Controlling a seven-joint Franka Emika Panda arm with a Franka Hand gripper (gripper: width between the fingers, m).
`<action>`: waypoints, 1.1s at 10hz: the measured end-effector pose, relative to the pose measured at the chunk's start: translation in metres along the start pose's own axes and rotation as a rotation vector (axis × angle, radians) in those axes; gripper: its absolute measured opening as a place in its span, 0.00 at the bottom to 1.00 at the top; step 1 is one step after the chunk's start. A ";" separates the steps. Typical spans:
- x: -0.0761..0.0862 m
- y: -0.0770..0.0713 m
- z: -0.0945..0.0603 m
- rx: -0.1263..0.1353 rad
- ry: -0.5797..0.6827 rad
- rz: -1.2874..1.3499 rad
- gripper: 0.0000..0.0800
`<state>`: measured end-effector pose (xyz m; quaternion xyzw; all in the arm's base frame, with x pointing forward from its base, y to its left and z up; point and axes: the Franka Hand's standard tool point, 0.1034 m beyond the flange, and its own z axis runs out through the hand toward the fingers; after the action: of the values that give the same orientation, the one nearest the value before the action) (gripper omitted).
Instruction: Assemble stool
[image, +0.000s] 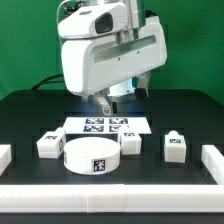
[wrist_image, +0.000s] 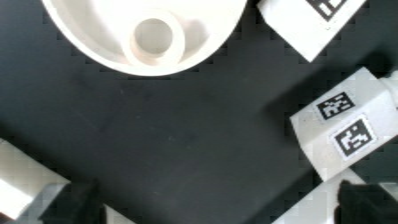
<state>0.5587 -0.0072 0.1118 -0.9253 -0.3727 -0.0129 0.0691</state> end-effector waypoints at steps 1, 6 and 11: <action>0.001 0.000 0.000 0.004 0.005 0.009 0.81; -0.019 0.007 0.006 -0.070 0.034 -0.213 0.81; -0.048 0.001 0.022 -0.084 -0.037 -0.480 0.81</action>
Offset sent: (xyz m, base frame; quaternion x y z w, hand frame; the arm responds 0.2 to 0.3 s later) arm 0.0000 0.0000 0.0000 0.0000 0.0000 0.0000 1.0000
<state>0.5238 -0.0383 0.0863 -0.8124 -0.5822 -0.0273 0.0185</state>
